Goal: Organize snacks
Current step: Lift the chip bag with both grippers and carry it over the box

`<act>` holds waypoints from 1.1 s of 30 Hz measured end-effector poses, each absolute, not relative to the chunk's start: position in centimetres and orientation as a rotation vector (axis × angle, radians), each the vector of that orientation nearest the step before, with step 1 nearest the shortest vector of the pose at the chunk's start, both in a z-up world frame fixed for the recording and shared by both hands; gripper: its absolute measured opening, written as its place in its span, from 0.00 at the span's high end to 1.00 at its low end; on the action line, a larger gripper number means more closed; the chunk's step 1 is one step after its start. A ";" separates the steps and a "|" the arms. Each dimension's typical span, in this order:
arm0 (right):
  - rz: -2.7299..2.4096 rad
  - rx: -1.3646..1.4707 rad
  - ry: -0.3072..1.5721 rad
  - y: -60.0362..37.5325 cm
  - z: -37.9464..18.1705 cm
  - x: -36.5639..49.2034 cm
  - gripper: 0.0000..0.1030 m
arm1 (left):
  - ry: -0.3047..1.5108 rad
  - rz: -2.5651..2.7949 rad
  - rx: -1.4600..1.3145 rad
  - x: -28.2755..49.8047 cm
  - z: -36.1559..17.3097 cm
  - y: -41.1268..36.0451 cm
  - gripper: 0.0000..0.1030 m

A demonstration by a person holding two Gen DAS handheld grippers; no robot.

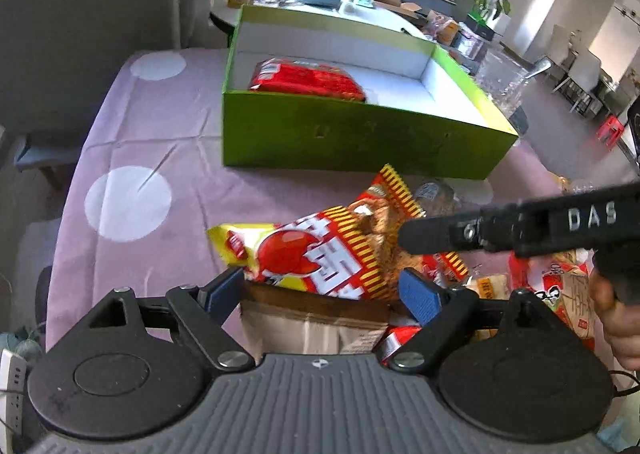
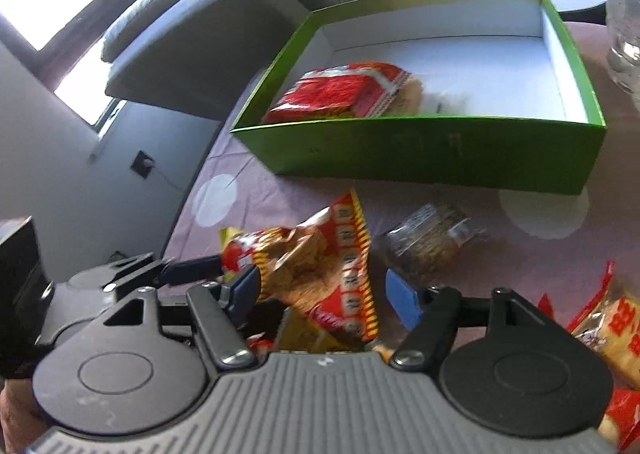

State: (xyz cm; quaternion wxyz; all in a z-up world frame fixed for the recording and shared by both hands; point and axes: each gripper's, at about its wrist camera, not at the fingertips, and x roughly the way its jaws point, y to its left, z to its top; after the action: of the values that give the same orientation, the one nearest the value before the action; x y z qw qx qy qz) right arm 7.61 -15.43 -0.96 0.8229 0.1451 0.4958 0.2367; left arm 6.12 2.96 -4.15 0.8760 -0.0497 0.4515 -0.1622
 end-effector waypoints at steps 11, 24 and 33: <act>0.524 0.274 1.086 -13.3 -2.1 8.4 0.31 | 0.982 -0.324 -0.146 7.2 -5.6 3.0 0.14; 0.522 0.266 0.968 -14.4 0.7 6.5 0.44 | 0.842 -0.349 -0.097 5.4 -1.1 1.9 0.23; 0.483 0.295 0.813 -17.5 4.6 6.8 0.44 | 0.736 -0.422 -0.019 7.9 3.6 -1.5 0.22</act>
State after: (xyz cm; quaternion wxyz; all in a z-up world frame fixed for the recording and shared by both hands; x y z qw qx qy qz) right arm 6.84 -17.48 4.57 0.8797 0.1413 0.3903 0.2319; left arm 7.93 -1.51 3.59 0.9113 -0.0093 0.3572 -0.2046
